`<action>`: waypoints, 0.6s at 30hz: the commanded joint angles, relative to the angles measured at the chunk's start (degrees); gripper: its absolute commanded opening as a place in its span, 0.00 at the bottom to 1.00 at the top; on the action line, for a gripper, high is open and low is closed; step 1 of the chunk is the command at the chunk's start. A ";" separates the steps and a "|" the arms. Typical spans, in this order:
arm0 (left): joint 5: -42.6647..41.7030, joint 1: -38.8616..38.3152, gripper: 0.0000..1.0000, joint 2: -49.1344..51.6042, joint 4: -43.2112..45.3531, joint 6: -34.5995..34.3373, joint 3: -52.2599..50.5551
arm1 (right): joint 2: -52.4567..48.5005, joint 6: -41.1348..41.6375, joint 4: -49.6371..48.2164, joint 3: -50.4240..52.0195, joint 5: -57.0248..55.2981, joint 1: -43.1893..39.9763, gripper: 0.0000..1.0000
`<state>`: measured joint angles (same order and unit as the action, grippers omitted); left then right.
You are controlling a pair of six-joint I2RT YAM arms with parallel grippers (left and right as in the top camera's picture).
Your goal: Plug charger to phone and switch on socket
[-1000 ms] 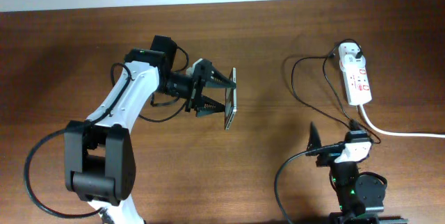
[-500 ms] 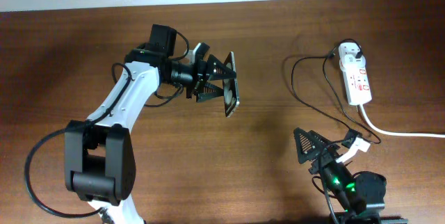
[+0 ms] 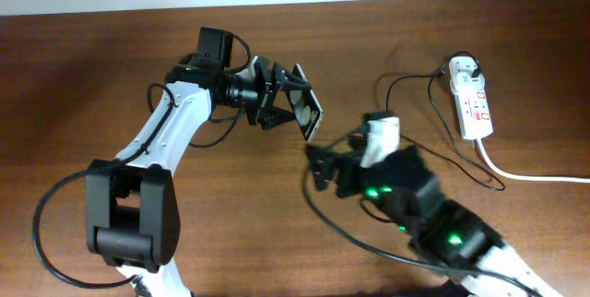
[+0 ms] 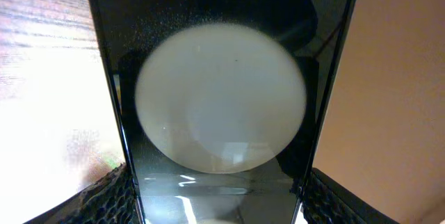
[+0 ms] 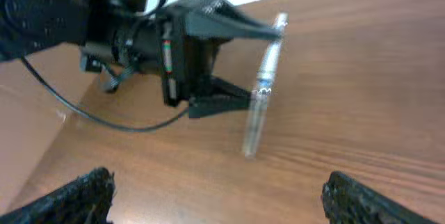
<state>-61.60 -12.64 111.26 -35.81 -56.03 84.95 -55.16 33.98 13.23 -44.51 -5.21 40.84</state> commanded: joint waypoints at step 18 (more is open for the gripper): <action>-5.07 -0.02 0.60 0.17 0.11 6.27 0.48 | -25.31 -0.79 -28.04 -0.57 -13.42 3.37 0.16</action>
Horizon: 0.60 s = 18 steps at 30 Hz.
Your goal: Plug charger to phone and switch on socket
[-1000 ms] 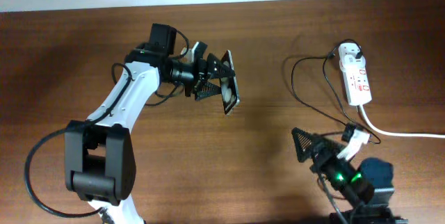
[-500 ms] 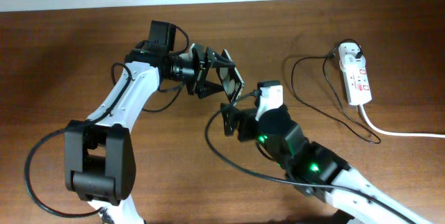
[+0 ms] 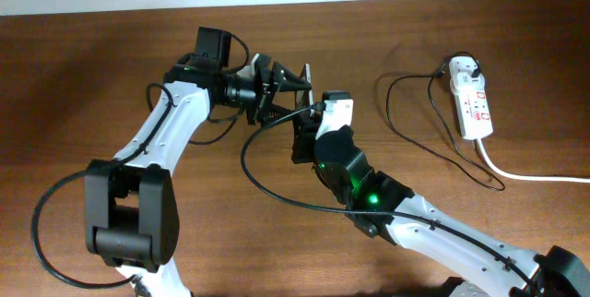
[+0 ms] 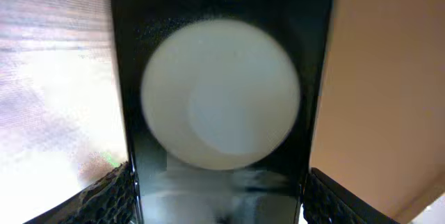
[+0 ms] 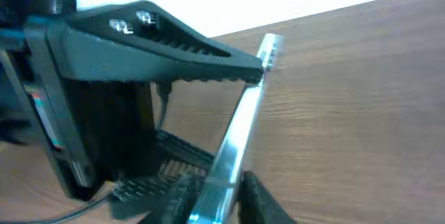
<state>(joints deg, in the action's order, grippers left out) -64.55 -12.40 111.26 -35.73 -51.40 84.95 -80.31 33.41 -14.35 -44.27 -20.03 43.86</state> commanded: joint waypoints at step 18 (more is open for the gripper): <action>30.73 14.82 0.99 -33.59 -35.63 41.90 0.48 | 46.66 17.46 48.85 -0.79 1.57 -1.55 0.04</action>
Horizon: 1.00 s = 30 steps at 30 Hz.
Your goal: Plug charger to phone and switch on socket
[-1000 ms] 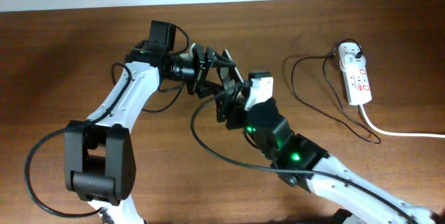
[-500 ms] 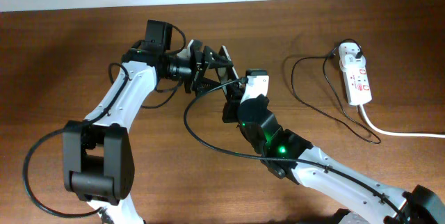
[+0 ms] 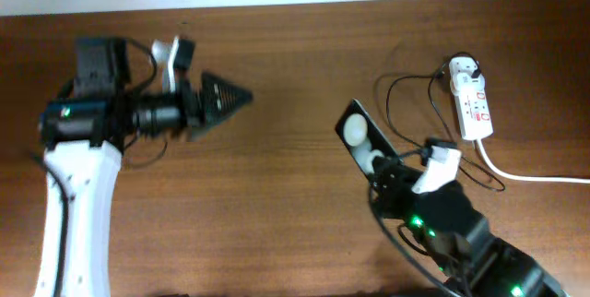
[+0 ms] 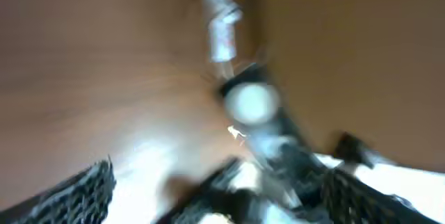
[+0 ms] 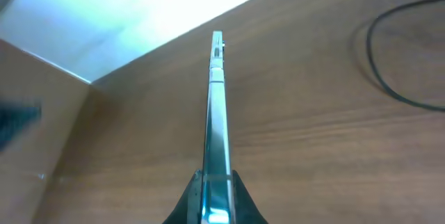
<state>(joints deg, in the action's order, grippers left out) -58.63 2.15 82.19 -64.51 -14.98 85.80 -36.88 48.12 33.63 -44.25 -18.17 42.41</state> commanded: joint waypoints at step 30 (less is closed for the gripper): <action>3.43 -8.61 0.93 -16.20 54.93 -63.56 -48.39 | -19.15 35.41 -11.72 -0.52 15.28 -0.07 0.04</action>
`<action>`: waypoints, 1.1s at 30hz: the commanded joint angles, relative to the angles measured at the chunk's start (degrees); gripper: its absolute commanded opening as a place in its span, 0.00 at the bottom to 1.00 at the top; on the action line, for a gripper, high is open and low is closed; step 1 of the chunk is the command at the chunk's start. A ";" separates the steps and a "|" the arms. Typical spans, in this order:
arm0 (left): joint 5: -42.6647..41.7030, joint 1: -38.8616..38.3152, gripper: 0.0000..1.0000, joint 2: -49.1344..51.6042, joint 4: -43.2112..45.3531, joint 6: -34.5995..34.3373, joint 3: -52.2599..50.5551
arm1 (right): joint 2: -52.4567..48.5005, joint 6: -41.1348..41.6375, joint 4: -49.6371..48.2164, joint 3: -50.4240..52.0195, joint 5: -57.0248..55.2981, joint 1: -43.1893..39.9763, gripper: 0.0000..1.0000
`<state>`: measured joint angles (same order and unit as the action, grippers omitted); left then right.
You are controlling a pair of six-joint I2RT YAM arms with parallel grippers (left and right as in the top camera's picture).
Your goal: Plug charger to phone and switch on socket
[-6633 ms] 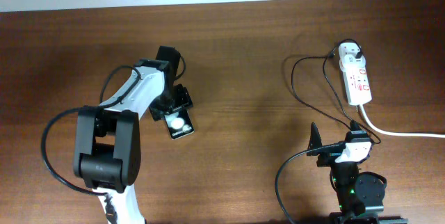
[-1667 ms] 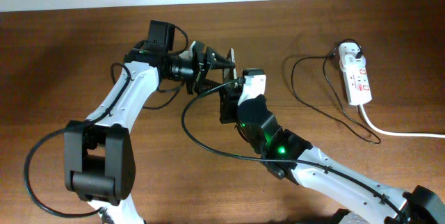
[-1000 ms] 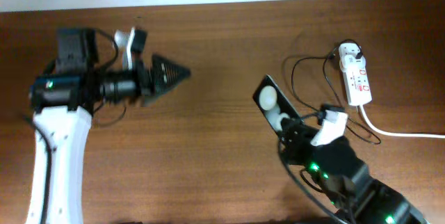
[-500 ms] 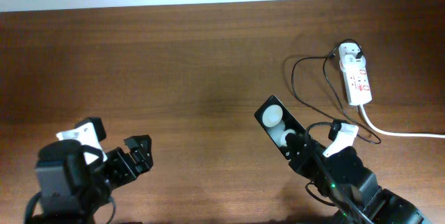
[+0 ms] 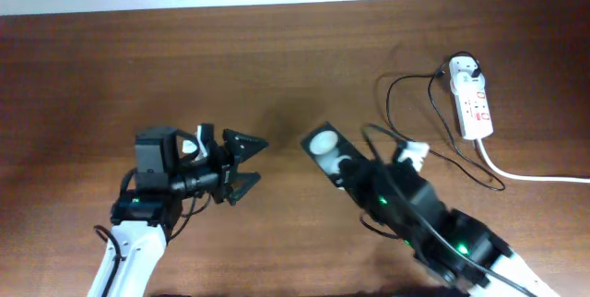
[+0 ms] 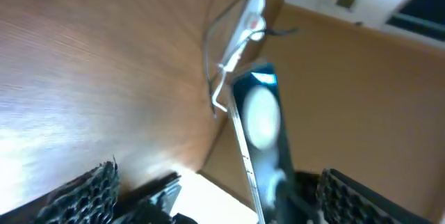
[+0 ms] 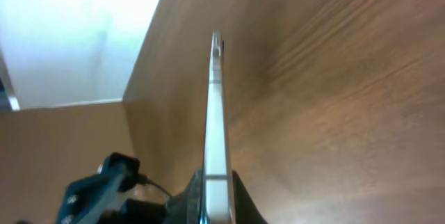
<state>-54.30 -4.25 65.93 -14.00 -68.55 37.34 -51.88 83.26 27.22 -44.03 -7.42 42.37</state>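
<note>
A black phone [image 5: 323, 145] with a white round disc on its back is held up over the table's middle, my right gripper [image 5: 358, 177] shut on its lower end. The right wrist view shows the phone [image 7: 215, 99] edge-on between the shut fingers [image 7: 197, 196]. My left gripper [image 5: 247, 162] stands open and empty to the left of the phone, pointing at it. The left wrist view has the phone [image 6: 259, 120] ahead. A white socket strip [image 5: 473, 103] lies at the far right, with a black charger cable [image 5: 395, 103] looping from it. I cannot make out the cable's free end.
A white mains cord [image 5: 535, 177] runs from the strip off the right edge. The strip [image 6: 245, 24] and the cable show beyond the phone in the left wrist view. Brown wooden table [image 5: 138, 66] all round; pale wall along the far edge.
My left arm has moved from the far left to the near left, its open gripper now close to the phone. The right gripper has brought the phone leftward to the table's middle.
At first my left gripper held the phone up over the middle, the right gripper open nearby. Then both were at the phone. Later the right gripper alone held it to the right, the left open and far left. Now they stand closer.
</note>
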 commanded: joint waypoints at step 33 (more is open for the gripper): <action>26.62 -13.86 0.38 0.13 21.14 -25.11 0.07 | -13.77 22.25 -21.53 -0.76 23.76 -0.02 0.04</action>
<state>-30.98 -18.15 66.13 4.82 -93.56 36.73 -66.17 105.23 5.21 -44.27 7.40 41.43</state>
